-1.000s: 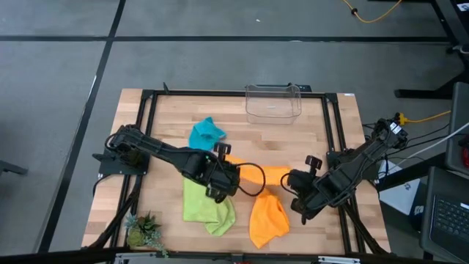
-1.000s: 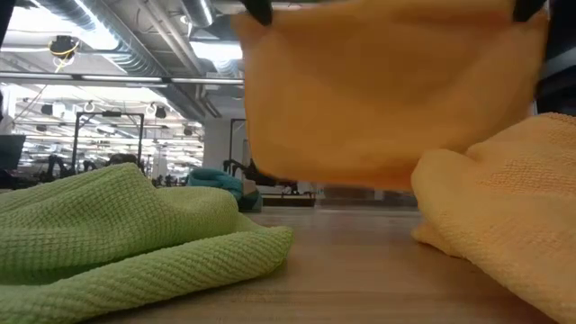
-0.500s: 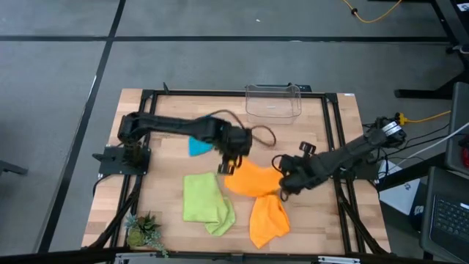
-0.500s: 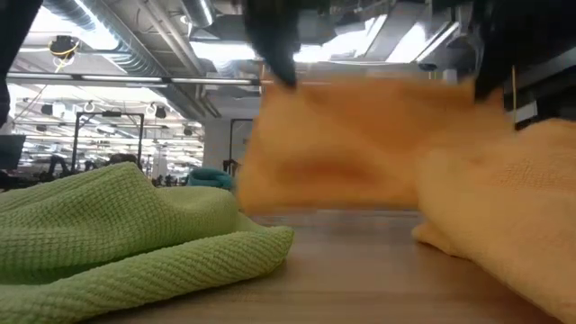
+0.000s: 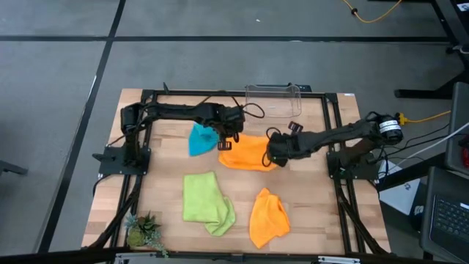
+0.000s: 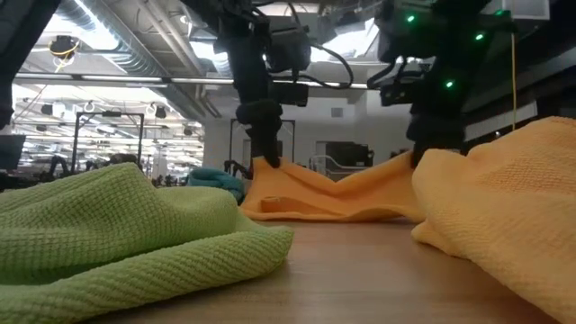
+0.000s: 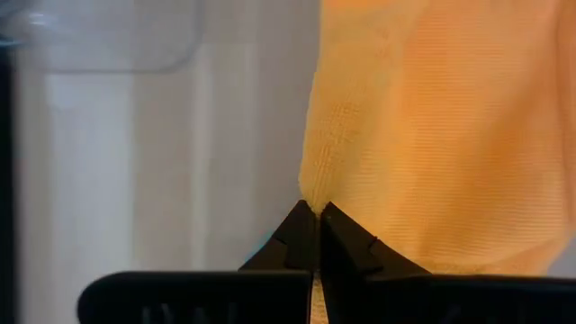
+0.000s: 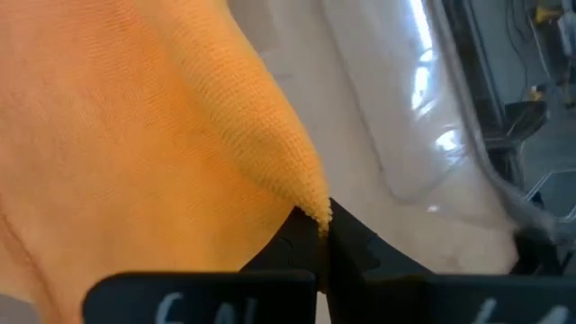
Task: Fold microfiber towels
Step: Fold the top orange microfiber towel
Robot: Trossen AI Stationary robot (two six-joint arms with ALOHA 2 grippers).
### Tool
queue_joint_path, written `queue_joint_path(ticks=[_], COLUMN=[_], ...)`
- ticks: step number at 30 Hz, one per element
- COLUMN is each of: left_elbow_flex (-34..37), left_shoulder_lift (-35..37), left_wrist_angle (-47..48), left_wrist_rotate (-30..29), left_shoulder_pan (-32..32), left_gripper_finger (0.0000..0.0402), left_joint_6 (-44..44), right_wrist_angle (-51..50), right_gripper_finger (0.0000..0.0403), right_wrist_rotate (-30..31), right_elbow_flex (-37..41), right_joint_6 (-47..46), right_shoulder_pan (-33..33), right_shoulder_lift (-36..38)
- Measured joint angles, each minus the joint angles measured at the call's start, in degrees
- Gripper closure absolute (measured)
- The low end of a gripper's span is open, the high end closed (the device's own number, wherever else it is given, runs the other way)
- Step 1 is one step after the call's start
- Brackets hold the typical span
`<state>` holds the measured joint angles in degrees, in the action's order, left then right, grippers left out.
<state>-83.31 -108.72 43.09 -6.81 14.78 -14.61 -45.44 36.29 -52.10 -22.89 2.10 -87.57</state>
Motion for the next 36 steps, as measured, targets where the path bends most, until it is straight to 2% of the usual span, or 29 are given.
queue_joint_path(ticks=[5, 7, 15, 20, 24, 31, 36], left_elbow_flex=[0.0, 0.0, 0.0, 0.0, 3.3, 11.2, 12.4], left_shoulder_lift=[0.0, 0.0, 0.0, 0.0, 0.1, 0.1, 0.1], left_wrist_angle=[0.9, 2.0, 5.4, 5.5, 4.9, -1.0, -3.4], left_wrist_rotate=[-1.3, -1.3, -1.6, -1.6, -1.7, -1.6, 1.4], left_shoulder_pan=[-0.1, -1.0, -6.9, -11.5, -14.5, -16.5, -17.3], left_gripper_finger=[0.0401, 0.0401, 0.0401, 0.0401, 0.0401, 0.0401, 0.0401], left_joint_6=[0.3, 0.6, 4.2, 7.4, 9.5, 14.4, 14.6], right_wrist_angle=[1.0, 0.5, -0.4, -2.0, -2.2, 7.9, 15.5], right_gripper_finger=[0.0401, 0.0401, 0.04, 0.0401, 0.0401, 0.0401, 0.04], right_wrist_rotate=[-0.4, -2.4, -4.5, -8.2, -11.1, -18.7, -23.1], right_elbow_flex=[0.0, 0.0, 0.0, 0.0, 1.1, 8.4, 11.7], right_joint_6=[2.2, 2.2, -0.9, -3.1, -5.5, -9.4, -7.9], right_shoulder_pan=[-2.1, -1.3, 5.9, 10.4, 12.5, 14.6, 15.0], right_shoulder_lift=[0.0, 0.0, 0.0, 0.0, -0.2, -0.2, -0.2])
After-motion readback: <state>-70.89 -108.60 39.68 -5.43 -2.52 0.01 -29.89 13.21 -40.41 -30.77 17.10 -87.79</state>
